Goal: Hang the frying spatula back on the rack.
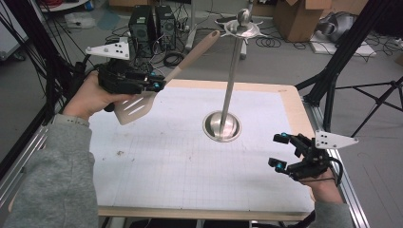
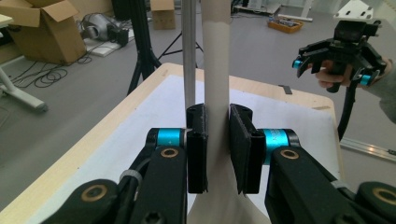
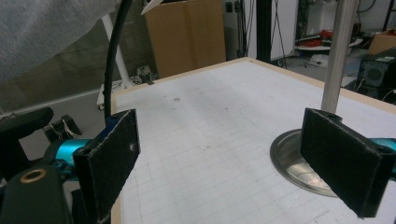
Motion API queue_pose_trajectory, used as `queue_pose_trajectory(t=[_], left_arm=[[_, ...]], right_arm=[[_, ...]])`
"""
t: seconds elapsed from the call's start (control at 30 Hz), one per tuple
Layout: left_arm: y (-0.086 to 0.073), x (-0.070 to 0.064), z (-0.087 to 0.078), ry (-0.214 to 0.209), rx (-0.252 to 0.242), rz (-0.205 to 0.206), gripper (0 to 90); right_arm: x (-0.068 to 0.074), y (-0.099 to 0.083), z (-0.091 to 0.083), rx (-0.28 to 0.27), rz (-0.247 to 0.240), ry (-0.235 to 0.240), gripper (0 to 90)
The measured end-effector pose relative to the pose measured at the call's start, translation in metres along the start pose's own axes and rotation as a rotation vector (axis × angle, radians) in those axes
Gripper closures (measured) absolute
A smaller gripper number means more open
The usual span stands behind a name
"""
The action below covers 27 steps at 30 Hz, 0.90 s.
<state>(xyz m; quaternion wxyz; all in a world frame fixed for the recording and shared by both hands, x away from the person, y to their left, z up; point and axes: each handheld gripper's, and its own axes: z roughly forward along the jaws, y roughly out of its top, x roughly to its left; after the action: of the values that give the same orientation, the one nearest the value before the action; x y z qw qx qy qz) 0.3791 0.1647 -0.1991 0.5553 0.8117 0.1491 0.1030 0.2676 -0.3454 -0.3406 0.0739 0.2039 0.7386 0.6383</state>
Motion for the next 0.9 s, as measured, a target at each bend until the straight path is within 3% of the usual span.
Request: queue_pose_trajectory(t=[0.9], left_arm=[[-0.001, 0.001, 0.018, -0.002, 0.0, -0.016, 77.1]], right_arm=[[0.001, -0.002, -0.005, -0.002, 0.011, -0.008, 11.4]])
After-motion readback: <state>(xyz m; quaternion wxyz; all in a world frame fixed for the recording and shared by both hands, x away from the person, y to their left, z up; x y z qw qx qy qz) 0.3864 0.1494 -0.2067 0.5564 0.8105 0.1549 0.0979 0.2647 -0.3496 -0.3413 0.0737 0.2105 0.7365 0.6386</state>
